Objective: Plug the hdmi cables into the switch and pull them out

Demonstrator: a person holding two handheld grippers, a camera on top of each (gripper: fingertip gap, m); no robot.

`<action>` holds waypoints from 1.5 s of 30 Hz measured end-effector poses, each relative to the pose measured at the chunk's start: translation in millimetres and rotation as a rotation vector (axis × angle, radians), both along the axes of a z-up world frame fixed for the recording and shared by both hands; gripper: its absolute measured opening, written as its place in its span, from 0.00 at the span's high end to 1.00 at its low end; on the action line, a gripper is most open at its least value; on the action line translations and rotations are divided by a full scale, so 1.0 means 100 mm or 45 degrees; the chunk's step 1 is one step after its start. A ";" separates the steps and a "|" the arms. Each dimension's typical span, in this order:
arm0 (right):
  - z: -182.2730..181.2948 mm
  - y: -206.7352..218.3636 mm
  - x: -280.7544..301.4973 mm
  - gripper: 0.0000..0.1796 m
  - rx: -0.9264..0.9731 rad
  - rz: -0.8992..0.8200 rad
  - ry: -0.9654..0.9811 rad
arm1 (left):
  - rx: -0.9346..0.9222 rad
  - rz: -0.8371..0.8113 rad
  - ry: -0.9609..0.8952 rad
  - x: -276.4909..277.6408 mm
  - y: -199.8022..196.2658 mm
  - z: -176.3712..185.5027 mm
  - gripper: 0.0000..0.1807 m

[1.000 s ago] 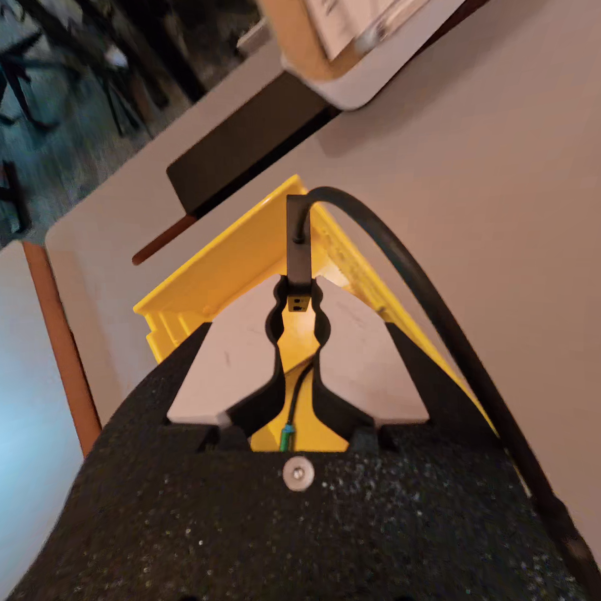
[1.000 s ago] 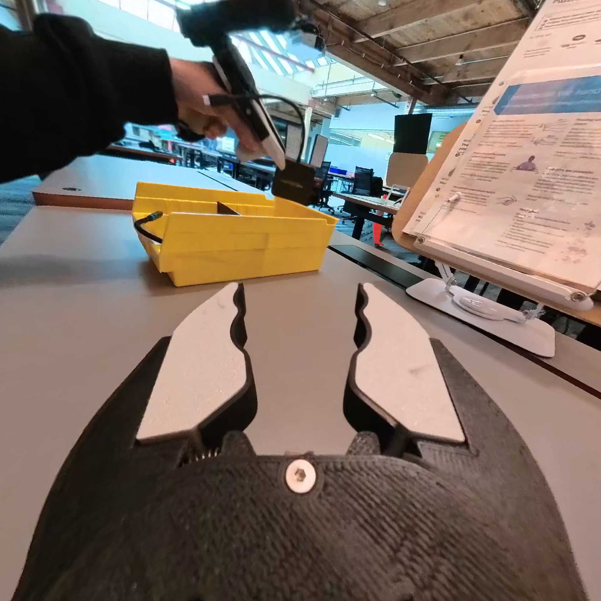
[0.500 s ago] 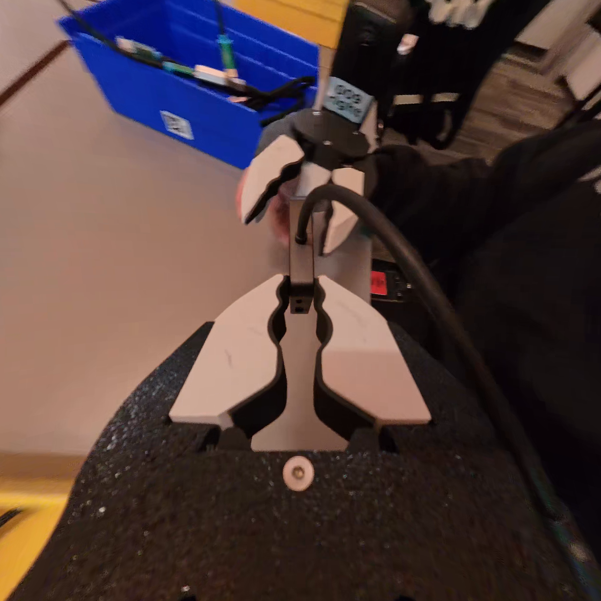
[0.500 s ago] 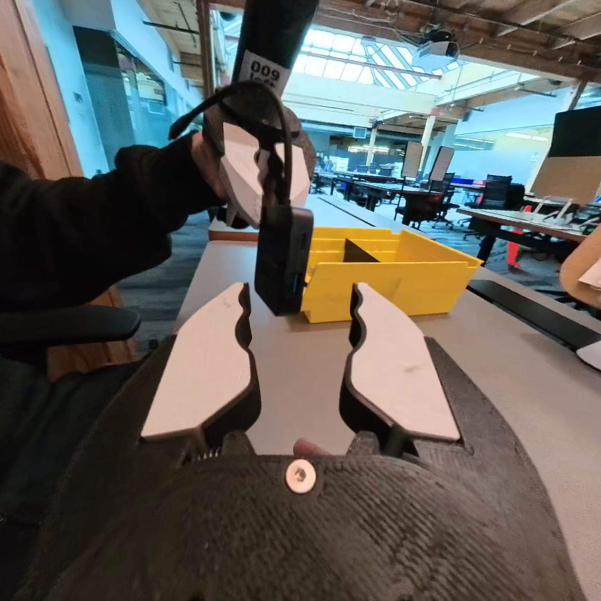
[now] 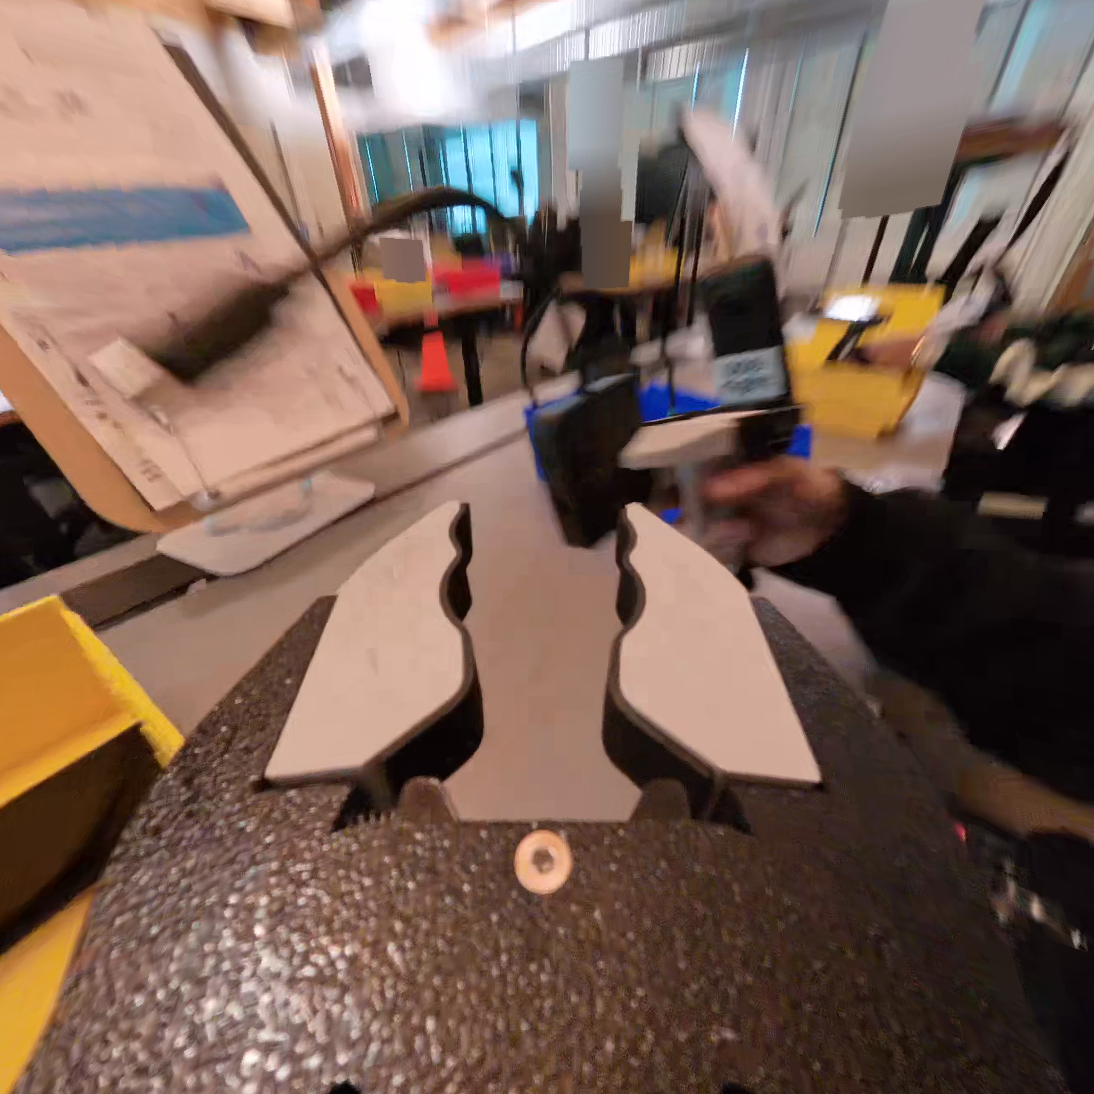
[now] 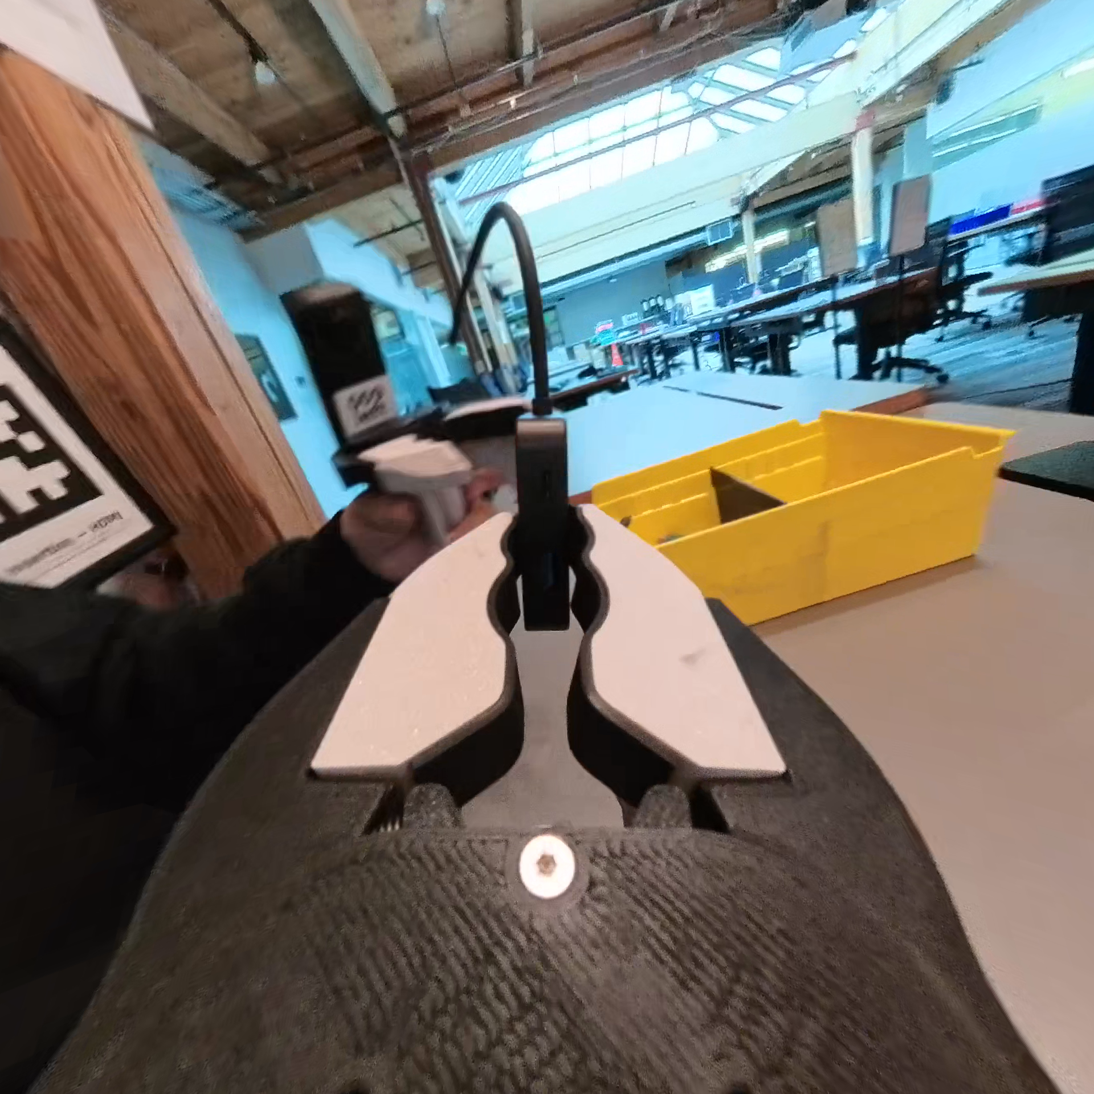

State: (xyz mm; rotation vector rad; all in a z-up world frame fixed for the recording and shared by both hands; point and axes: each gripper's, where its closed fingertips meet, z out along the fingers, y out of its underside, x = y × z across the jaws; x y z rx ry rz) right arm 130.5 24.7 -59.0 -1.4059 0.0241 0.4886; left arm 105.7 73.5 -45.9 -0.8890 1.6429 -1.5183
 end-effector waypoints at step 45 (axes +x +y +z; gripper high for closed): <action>-0.58 -0.17 0.20 0.92 -0.222 -0.269 0.007 | 0.115 0.723 0.109 -0.03 0.51 -0.49 0.34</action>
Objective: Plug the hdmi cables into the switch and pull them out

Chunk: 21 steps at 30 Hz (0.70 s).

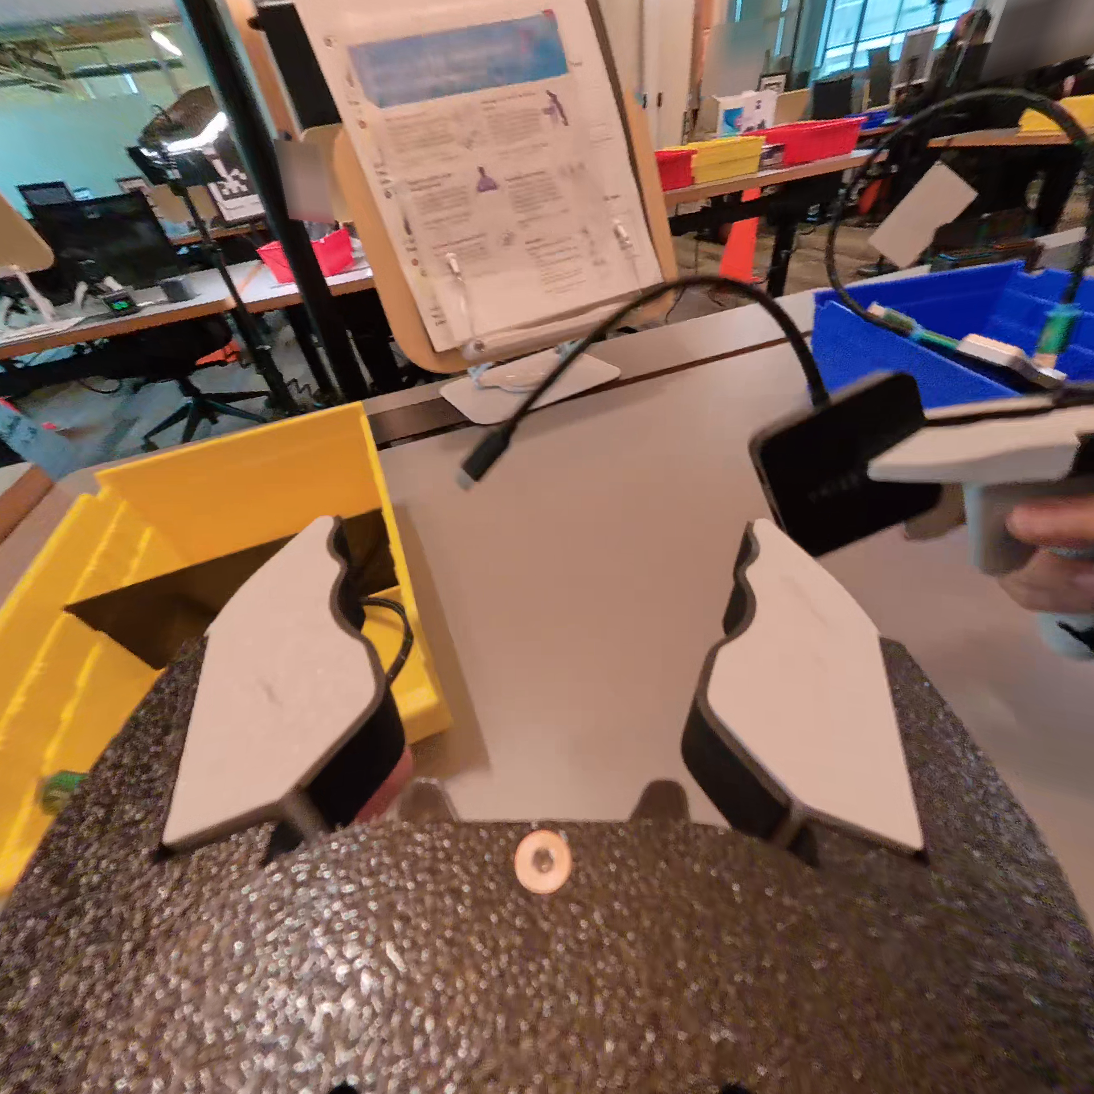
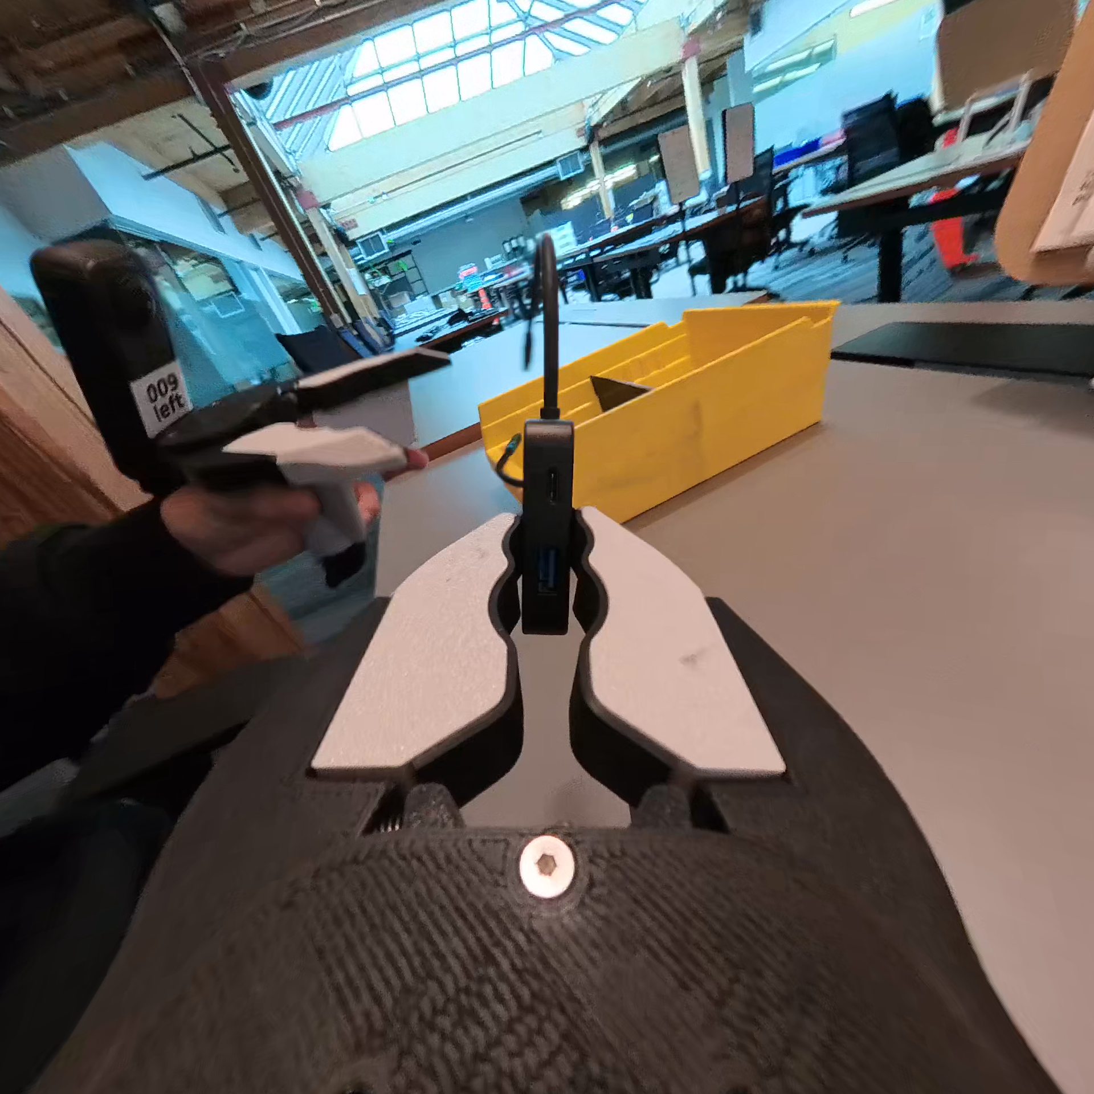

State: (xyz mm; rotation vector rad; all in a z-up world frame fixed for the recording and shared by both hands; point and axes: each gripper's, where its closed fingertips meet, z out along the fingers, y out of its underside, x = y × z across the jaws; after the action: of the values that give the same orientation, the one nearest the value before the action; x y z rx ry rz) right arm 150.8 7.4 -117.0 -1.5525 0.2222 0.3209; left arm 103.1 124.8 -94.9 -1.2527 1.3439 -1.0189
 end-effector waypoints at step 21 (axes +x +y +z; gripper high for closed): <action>-0.01 0.26 -0.12 0.92 0.126 0.230 0.384 | 0.457 -0.372 -0.021 -0.18 -0.77 -0.30 0.32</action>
State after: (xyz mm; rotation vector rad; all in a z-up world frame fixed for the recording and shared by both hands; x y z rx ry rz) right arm 138.6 33.1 -118.0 -1.4248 0.2968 0.7007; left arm 84.6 48.3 -124.7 -0.7943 1.6448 -0.9285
